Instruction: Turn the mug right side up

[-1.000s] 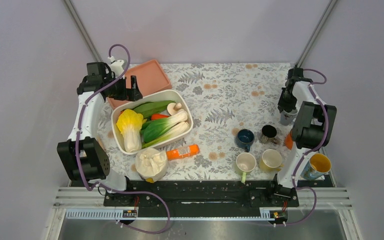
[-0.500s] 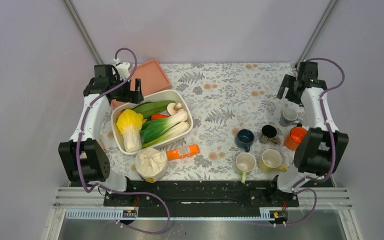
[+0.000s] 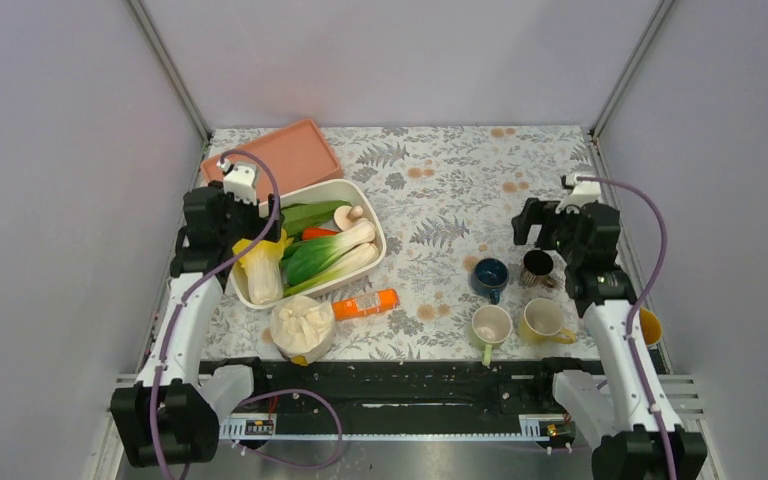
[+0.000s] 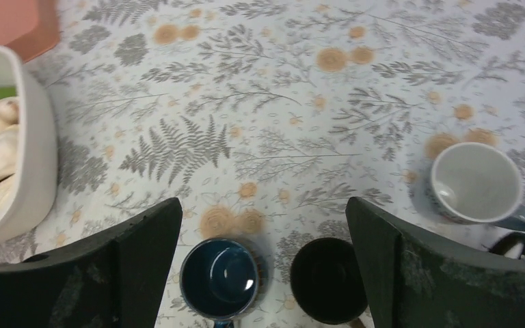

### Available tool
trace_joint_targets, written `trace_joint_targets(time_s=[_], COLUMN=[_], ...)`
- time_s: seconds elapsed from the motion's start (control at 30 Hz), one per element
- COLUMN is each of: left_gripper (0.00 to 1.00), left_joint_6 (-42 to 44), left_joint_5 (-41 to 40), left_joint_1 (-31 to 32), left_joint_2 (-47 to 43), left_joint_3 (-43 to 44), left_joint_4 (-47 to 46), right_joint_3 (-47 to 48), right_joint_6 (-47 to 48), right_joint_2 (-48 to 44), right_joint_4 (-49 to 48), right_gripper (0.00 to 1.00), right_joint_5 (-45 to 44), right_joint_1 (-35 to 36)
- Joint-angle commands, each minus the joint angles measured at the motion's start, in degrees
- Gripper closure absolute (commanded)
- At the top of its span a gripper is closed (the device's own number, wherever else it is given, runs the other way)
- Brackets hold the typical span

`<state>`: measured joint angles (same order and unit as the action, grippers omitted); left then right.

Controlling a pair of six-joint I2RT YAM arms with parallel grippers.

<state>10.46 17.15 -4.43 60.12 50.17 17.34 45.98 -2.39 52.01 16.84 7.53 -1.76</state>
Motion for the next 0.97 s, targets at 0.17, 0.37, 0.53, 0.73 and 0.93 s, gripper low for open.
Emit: trace_joint_targets(time_s=[0.17, 0.37, 0.53, 0.73, 0.93], left_gripper=[0.01, 0.01, 0.01, 0.01, 0.01], left_joint_6=[-9.29, -9.08, -9.02, -8.63, -8.82], left_joint_5=[-10.06, -15.48, -16.09, -18.49, -19.31], left_joint_1=[0.90, 0.91, 0.91, 0.91, 0.92], left_joint_2=[-12.86, -17.83, -20.68, -20.27, -20.08], left_joint_3=[-29.56, -37.89, -41.06, -41.41, -40.57], left_joint_4=[-43.93, -48.88, -49.57, -49.23, -47.24], right_joint_3=[-24.20, -32.57, -31.28, -31.55, -31.42], right_joint_6=[-3.51, -5.05, -4.58, -5.19, -5.79], right_joint_2=[-25.44, -32.06, -32.46, -32.62, -31.19], right_joint_4=[-26.95, -28.21, -24.97, -25.40, -25.96], right_gripper=[0.01, 0.01, 0.01, 0.00, 0.01], right_joint_5=[6.59, 2.29, 0.31, 1.30, 1.78], right_joint_1=[1.49, 1.49, 1.50, 1.45, 1.44])
